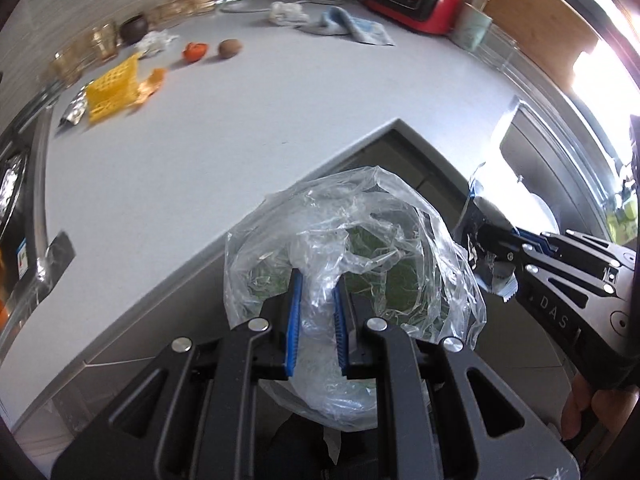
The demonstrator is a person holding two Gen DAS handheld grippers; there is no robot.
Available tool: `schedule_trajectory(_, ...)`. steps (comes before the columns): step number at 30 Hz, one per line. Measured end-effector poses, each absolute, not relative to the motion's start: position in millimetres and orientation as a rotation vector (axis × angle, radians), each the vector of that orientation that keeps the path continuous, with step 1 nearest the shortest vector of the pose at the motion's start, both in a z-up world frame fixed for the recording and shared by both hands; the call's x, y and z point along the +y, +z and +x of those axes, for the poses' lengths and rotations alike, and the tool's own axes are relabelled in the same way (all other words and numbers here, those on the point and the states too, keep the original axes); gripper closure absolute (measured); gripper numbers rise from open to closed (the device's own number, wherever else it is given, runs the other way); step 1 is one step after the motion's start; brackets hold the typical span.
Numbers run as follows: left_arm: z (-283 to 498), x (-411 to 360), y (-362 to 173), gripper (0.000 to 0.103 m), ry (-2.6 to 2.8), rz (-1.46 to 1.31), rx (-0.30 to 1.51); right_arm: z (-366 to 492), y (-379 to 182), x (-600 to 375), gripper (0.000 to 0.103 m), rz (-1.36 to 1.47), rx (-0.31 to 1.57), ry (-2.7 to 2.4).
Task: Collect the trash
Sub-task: 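Carry the plastic bag and wipe packet over the green basket with both grippers, then open both grippers to drop the bag and packet into the basket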
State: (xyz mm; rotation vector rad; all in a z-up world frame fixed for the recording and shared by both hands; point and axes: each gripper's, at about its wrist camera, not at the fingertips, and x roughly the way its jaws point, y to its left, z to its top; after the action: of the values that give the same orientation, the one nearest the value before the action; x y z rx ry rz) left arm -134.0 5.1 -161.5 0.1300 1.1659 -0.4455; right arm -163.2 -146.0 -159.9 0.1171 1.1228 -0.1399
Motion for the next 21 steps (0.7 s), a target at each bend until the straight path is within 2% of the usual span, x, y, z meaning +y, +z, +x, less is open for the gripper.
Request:
schedule_trajectory(9, -128, -20, -179, 0.088, -0.470, 0.177, 1.247, -168, -165, -168, 0.090, 0.118, 1.142, -0.142)
schedule_trajectory(21, -114, -50, -244, 0.087, -0.517, 0.218, 1.436, -160, -167, -190, 0.090, 0.106, 1.152, -0.132)
